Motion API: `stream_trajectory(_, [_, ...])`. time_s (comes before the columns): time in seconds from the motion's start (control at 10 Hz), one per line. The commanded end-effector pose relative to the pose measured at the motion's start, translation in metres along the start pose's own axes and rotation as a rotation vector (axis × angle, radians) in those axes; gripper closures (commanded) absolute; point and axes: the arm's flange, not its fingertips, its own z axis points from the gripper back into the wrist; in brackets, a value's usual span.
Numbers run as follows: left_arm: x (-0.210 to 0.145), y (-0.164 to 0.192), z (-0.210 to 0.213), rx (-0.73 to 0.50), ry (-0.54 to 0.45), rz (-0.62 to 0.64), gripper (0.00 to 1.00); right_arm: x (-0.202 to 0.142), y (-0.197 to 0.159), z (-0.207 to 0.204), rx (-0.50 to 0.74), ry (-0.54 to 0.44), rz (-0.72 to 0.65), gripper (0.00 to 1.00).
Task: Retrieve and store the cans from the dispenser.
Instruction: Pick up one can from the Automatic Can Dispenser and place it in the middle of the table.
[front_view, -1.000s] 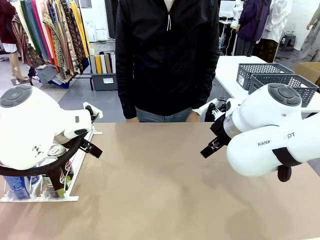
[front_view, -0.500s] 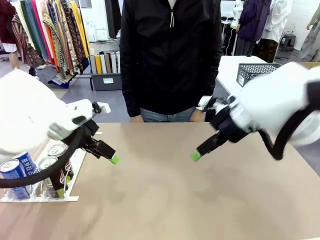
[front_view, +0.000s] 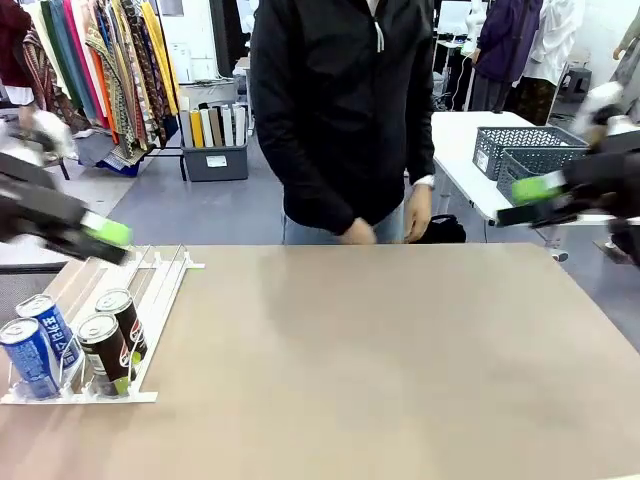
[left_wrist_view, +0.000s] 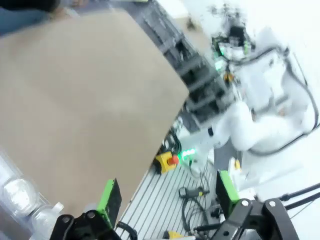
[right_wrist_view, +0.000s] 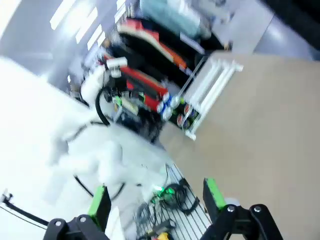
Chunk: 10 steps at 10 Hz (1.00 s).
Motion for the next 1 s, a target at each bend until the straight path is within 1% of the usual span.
stream_trajectory(0.0, [-0.021,0.022,0.094,0.06,-0.254,0.136,0.0,-0.024,0.0,0.059,-0.07,-0.174,-0.066,0.0])
stream_trajectory(0.1, [-0.047,0.025,0.138,0.07,-0.382,0.179,0.0,-0.038,-0.003,0.087,-0.106,-0.226,-0.112,0.0])
stream_trajectory(0.2, [-0.079,0.029,0.177,0.067,-0.521,0.212,0.0,-0.054,-0.011,0.11,-0.149,-0.269,-0.176,0.0])
stream_trajectory(0.3, [-0.106,0.027,0.202,0.067,-0.639,0.234,0.0,-0.069,-0.022,0.131,-0.19,-0.316,-0.251,0.0])
stream_trajectory(0.4, [-0.125,0.023,0.218,0.053,-0.726,0.241,0.0,-0.083,-0.03,0.15,-0.22,-0.361,-0.307,0.0])
stream_trajectory(0.5, [-0.127,0.017,0.22,0.06,-0.765,0.235,0.0,-0.09,-0.033,0.157,-0.25,-0.39,-0.334,0.0])
stream_trajectory(0.6, [-0.12,0.014,0.214,0.095,-0.759,0.242,0.0,-0.091,-0.035,0.159,-0.273,-0.409,-0.342,0.0])
stream_trajectory(0.7, [-0.112,0.017,0.206,0.168,-0.757,0.282,0.0,-0.09,-0.035,0.153,-0.323,-0.401,-0.288,0.0])
stream_trajectory(0.8, [-0.139,0.016,0.239,0.086,-0.769,0.279,0.0,-0.095,-0.043,0.174,-0.256,-0.398,-0.31,0.0])
stream_trajectory(0.9, [-0.139,0.016,0.239,0.086,-0.769,0.279,0.0,-0.095,-0.043,0.174,-0.256,-0.398,-0.31,0.0])
